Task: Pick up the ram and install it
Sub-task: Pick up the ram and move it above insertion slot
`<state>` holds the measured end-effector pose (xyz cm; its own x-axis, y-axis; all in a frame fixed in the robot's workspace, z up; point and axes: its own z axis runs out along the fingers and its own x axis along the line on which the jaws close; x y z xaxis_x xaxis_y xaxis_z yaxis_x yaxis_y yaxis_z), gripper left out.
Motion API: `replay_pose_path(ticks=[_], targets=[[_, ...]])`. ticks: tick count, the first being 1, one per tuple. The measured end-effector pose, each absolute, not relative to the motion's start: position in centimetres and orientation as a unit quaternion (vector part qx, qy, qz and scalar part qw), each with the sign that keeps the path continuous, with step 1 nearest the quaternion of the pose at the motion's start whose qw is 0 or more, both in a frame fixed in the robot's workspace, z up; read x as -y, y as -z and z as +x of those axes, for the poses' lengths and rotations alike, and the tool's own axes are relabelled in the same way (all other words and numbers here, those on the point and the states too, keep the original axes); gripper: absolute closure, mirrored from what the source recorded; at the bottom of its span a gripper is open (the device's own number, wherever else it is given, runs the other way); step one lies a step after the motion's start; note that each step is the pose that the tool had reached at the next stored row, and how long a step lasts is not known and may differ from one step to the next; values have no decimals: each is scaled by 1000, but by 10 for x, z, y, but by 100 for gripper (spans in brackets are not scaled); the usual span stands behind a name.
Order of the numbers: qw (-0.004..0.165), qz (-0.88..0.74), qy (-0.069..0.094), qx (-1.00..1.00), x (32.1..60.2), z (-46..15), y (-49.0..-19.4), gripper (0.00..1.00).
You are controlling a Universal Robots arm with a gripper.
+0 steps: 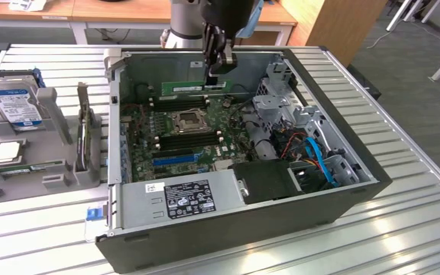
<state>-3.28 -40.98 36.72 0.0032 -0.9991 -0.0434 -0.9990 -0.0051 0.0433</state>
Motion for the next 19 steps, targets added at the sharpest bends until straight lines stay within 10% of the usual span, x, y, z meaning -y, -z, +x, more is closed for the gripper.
replay_pose_path(ticks=[19], targets=[[0, 708, 31, 705, 410, -33, -354, 88]])
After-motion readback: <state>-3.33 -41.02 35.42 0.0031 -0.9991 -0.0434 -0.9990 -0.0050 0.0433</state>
